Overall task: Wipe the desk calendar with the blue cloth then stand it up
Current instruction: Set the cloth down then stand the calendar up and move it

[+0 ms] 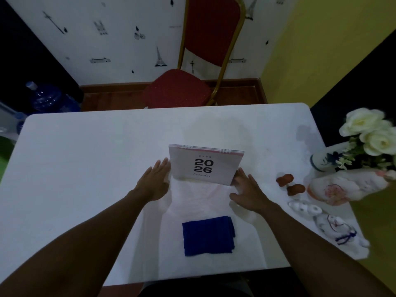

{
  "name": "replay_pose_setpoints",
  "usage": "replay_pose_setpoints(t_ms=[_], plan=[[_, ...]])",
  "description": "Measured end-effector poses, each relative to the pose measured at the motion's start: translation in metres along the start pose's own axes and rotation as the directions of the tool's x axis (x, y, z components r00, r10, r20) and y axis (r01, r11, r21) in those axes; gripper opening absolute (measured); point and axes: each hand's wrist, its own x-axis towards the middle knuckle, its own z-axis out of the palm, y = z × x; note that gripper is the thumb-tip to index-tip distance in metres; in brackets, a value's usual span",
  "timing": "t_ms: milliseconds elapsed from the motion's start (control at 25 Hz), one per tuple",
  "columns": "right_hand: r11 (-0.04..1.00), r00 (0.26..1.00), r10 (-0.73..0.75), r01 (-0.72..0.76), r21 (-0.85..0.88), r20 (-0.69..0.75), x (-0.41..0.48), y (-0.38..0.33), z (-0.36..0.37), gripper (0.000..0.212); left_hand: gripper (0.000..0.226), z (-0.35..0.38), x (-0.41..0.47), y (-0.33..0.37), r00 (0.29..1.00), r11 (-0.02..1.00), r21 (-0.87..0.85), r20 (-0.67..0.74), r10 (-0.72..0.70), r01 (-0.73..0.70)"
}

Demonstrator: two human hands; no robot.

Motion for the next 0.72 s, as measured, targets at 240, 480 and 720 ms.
replay_pose_setpoints(t_ms=[240,480,720], plan=[[0.869,0.953,0.265,-0.169,0.465,-0.149,-0.03,-0.027,0.004,0.09,0.08,-0.006,-0.027,0.011,0.974,0.873,-0.476,-0.133,-0.185,0.101],[0.803,0.917,0.285,-0.069,0.592,-0.279,-0.038,-0.063,0.003,0.094,0.082,-0.018,-0.043,0.049,0.946,0.759,-0.635,-0.312,-0.086,-0.14],[0.801,0.912,0.232,0.017,0.598,-0.337,-0.039,-0.085,-0.01,0.088,0.084,-0.027,-0.037,0.08,0.931,0.552,-0.812,-0.326,-0.163,-0.188]])
